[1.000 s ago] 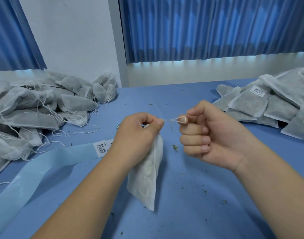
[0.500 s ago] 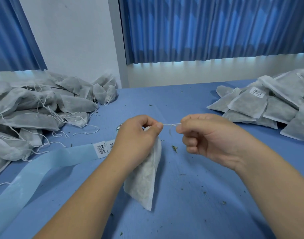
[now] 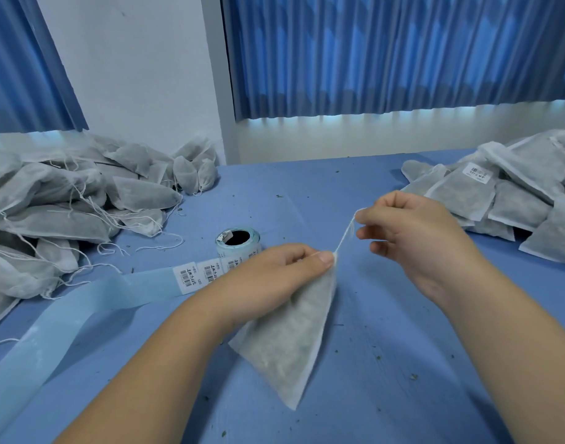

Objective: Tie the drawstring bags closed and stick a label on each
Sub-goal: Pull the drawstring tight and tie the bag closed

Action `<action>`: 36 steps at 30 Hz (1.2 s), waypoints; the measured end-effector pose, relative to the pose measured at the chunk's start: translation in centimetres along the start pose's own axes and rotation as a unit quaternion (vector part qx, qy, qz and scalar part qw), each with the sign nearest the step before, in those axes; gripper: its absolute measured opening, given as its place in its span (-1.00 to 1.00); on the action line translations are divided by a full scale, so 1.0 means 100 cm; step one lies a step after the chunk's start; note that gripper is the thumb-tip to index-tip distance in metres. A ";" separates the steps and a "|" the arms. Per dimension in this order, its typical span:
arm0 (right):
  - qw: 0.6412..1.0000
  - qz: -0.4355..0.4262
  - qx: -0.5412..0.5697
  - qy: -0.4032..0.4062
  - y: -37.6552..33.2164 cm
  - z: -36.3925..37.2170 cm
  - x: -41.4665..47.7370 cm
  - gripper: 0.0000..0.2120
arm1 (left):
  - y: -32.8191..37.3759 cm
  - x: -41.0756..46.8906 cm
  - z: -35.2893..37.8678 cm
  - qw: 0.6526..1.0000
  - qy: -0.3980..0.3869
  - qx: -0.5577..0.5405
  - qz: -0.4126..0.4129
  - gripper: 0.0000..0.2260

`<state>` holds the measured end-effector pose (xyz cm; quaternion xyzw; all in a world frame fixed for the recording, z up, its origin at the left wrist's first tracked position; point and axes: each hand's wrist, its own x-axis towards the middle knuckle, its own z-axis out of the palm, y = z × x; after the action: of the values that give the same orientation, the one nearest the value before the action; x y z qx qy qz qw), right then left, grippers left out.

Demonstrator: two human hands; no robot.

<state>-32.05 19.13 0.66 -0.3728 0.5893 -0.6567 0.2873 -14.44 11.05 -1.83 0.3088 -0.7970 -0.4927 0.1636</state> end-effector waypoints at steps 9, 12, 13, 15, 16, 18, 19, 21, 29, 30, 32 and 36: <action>0.995 -0.060 0.041 0.067 -0.006 -0.006 0.001 -0.79 | -0.005 0.001 -0.005 0.999 0.005 -0.012 -0.033 -0.67; 0.981 -0.178 -0.047 0.054 -0.010 0.003 -0.007 -0.79 | -0.006 0.006 -0.003 0.991 0.109 -0.069 -0.017 -0.73; 0.970 -0.221 -0.091 0.037 -0.010 0.007 -0.011 -0.77 | -0.006 0.007 -0.003 0.987 0.136 -0.086 -0.014 -0.73; 0.937 -0.286 -0.198 -0.016 -0.006 0.016 -0.018 -0.75 | -0.006 0.009 -0.003 0.980 0.166 -0.112 -0.009 -0.75; 0.917 -0.309 -0.249 -0.045 -0.003 0.020 -0.020 -0.77 | -0.007 0.010 -0.003 0.977 0.173 -0.124 -0.005 -0.79; 0.883 -0.324 -0.325 -0.096 0.004 0.026 -0.022 -0.81 | -0.007 0.011 -0.003 0.975 0.176 -0.137 0.003 -0.87; 0.872 -0.323 -0.350 -0.113 0.006 0.028 -0.022 -0.84 | -0.007 0.011 -0.003 0.975 0.173 -0.139 0.005 -0.87; 0.859 -0.321 -0.378 -0.126 0.010 0.029 -0.020 -0.87 | -0.007 0.011 -0.002 0.976 0.166 -0.143 0.006 -0.86; 0.883 -0.299 -0.342 -0.116 0.011 0.026 -0.017 -0.87 | -0.003 0.011 0.003 0.970 0.176 -0.168 0.003 -0.50; 0.883 -0.301 -0.341 -0.118 0.011 0.026 -0.017 -0.87 | -0.002 0.011 0.003 0.967 0.175 -0.183 0.008 -0.47; 0.883 -0.299 -0.341 -0.122 0.012 0.026 -0.018 -0.86 | -0.002 0.012 0.003 0.961 0.166 -0.220 0.014 -0.45; 0.894 -0.297 -0.306 -0.136 0.008 0.023 -0.021 -0.78 | -0.006 0.014 -0.002 0.948 0.108 -0.300 0.021 -0.62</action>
<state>-29.01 19.48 -0.36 -0.6853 0.5783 -0.4418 0.0281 -15.20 9.80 -2.37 0.2801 -0.5961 -0.6694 0.3437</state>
